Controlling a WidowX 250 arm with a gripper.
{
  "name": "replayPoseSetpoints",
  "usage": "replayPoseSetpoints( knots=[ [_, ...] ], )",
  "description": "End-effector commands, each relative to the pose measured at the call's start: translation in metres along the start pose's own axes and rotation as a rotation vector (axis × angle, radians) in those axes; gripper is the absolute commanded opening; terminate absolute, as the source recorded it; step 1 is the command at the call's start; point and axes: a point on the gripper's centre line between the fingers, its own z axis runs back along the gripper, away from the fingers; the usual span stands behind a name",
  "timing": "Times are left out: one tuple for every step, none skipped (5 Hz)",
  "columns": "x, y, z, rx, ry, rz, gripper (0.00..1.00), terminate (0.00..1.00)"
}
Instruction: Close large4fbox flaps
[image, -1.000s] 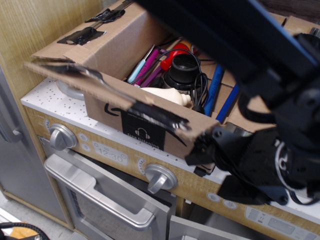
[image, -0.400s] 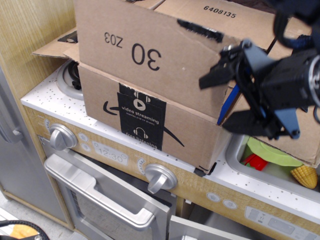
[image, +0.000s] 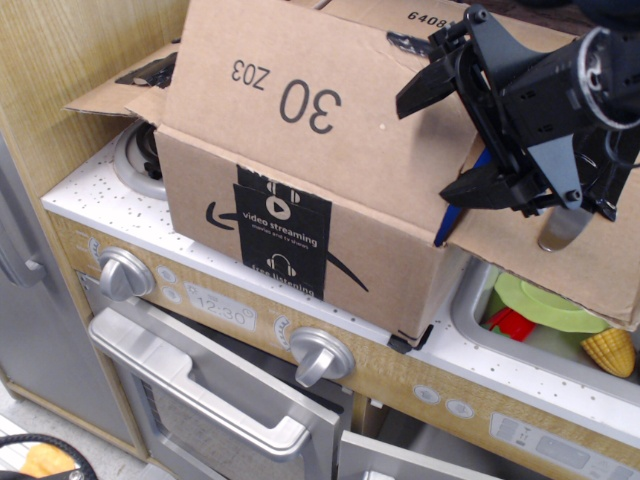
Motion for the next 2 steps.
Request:
replayPoseSetpoints(
  knots=[
    [0.016,0.023,-0.029,-0.274,-0.112,-0.025,1.0,0.0],
    [0.02,0.017,-0.048,-0.423,-0.096,-0.035,1.0,0.0]
  ],
)
